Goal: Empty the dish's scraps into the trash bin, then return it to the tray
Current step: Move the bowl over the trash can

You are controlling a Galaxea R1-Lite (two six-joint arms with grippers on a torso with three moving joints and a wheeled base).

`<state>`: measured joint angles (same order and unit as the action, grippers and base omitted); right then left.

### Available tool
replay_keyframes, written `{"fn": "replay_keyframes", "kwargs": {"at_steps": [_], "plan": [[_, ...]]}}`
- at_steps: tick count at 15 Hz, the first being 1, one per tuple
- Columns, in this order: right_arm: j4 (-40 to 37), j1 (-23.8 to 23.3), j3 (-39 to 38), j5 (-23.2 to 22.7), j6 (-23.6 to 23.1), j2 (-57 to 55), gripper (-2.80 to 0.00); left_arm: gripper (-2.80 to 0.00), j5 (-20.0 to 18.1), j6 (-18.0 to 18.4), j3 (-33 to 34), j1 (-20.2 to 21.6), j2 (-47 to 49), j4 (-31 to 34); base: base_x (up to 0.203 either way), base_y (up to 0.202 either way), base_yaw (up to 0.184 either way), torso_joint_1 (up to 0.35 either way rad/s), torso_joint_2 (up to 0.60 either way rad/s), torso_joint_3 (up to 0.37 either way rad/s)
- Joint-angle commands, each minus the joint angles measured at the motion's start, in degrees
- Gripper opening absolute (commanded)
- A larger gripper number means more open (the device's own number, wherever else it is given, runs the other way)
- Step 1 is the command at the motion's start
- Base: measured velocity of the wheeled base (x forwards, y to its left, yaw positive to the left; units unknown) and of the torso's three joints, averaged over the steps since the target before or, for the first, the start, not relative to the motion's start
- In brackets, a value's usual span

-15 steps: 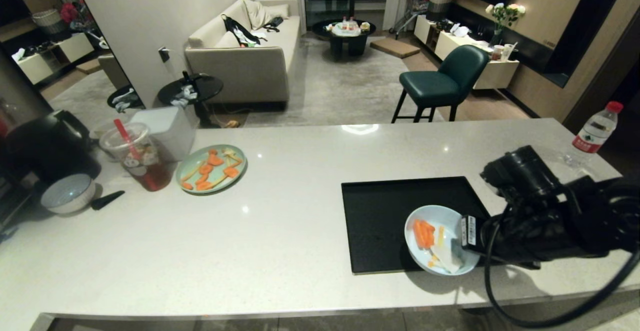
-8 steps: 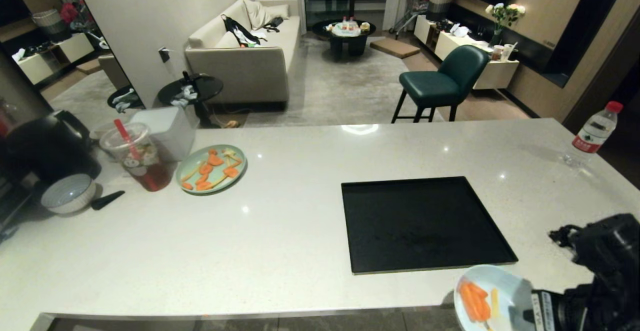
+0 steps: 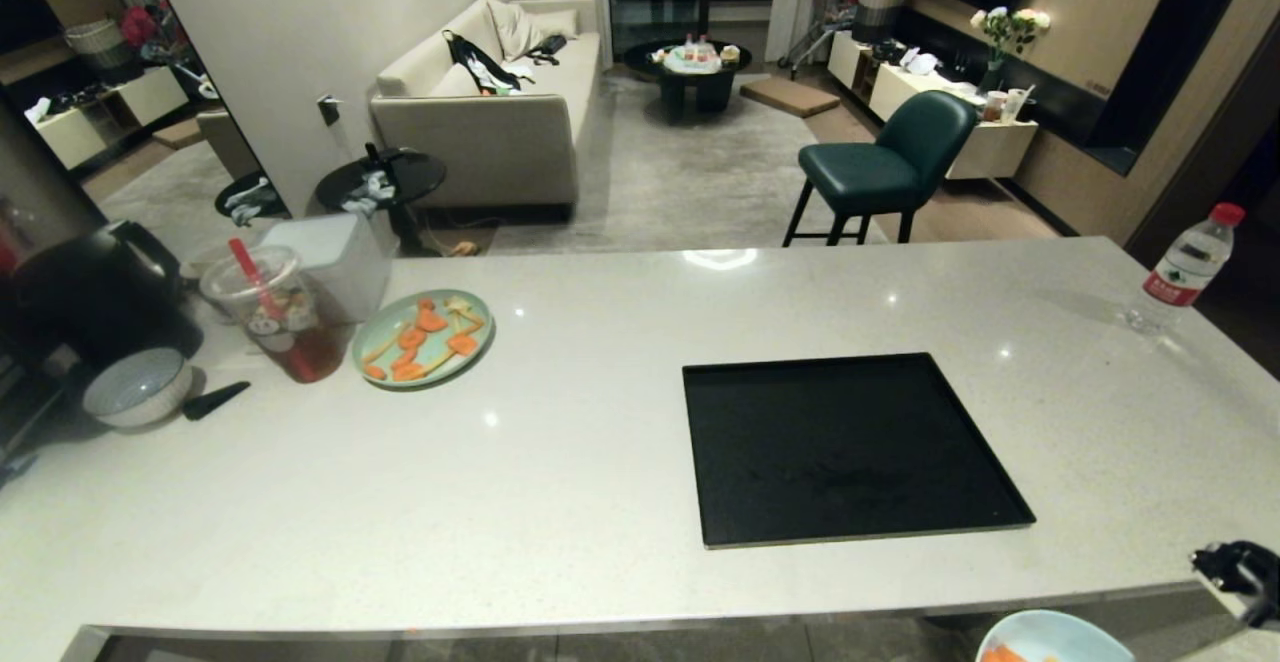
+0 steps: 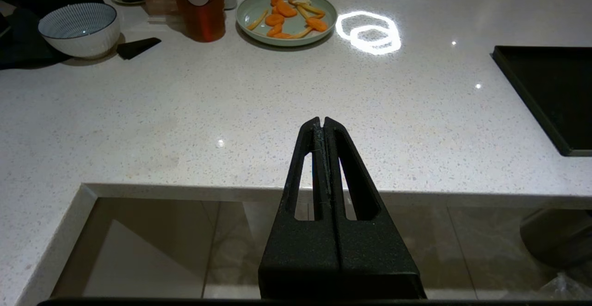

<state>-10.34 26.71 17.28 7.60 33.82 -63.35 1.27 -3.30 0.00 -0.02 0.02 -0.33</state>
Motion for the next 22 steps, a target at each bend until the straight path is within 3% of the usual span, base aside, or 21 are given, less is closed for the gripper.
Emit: {"fn": "replay_keyframes", "kwargs": {"at_steps": [1, 11, 22], "plan": [[0.0, 0.0, -0.5, 0.0, 0.2, 0.6, -2.8, -2.8, 0.0, 0.0, 0.0, 0.0, 0.1, 0.0, 0.0, 0.0, 0.0, 0.0, 0.0, 0.0], [0.0, 0.0, -0.9, 0.0, 0.4, 0.4, -2.8, -2.8, 0.0, 0.0, 0.0, 0.0, 0.1, 0.0, -0.007, 0.0, 0.0, 0.002, 0.0, 0.0], [0.0, 0.0, -1.2, 0.0, 0.4, 0.6, -2.8, -2.8, 0.0, 0.0, 0.0, -0.1, 0.1, 0.0, -0.192, 0.0, 0.0, 0.002, 0.0, 0.003]]}}
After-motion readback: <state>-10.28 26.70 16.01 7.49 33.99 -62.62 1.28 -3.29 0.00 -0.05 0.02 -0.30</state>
